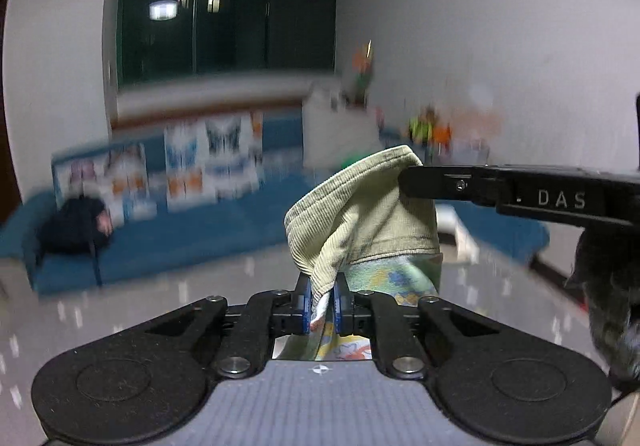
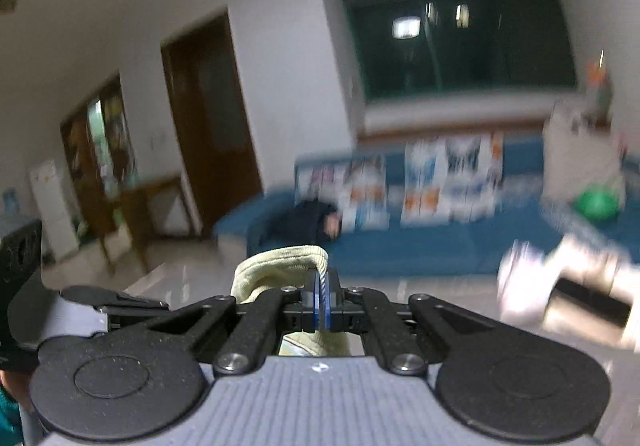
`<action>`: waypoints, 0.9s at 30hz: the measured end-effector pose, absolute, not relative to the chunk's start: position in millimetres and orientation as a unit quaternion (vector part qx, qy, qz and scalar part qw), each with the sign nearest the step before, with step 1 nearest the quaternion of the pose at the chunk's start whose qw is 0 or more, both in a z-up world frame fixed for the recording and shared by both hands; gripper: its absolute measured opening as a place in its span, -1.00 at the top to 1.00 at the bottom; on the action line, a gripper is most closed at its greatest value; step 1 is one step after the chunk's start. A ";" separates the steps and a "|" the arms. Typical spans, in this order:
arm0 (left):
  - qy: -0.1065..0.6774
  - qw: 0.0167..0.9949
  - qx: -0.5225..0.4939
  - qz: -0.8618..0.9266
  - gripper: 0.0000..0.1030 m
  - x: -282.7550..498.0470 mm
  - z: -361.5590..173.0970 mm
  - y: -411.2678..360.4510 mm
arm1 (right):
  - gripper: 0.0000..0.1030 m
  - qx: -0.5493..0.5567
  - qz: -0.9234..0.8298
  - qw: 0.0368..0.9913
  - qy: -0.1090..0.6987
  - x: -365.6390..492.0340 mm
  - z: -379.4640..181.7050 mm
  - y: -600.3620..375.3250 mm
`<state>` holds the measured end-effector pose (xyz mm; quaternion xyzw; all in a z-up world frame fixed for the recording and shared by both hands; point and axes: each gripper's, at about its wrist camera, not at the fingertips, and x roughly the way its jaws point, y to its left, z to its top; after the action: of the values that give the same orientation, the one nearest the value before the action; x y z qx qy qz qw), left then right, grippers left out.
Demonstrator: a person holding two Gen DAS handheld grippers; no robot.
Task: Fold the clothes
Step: 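Grasp the khaki corduroy fabric with both tools and lift the shirt up, then lower the unfolded striped shirt onto the table and open both tools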
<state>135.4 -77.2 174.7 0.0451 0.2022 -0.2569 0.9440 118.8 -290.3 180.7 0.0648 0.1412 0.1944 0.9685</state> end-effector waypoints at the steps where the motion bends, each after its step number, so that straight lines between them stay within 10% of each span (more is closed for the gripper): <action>1: 0.179 0.948 0.044 -0.258 0.78 132.5 194.5 -80.4 | 0.96 0.061 0.190 0.973 0.114 115.0 198.9 -293.2; 10: 0.114 0.944 0.059 -0.304 0.77 99.8 242.9 -111.2 | 0.96 -0.009 0.165 0.986 0.015 60.6 262.0 -308.8; 23: 0.328 0.871 0.113 -0.348 0.69 79.8 79.5 -142.7 | 0.96 -0.041 0.153 0.953 0.258 42.5 109.9 -294.5; 27: 0.370 0.866 0.089 -0.326 0.37 84.3 46.2 -132.7 | 0.90 -0.025 0.140 0.939 0.312 41.0 60.4 -303.8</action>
<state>84.3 -132.7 46.2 0.0886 0.3702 -0.3255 0.8655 41.0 -303.8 60.4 -0.0246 0.3125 0.1398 0.9393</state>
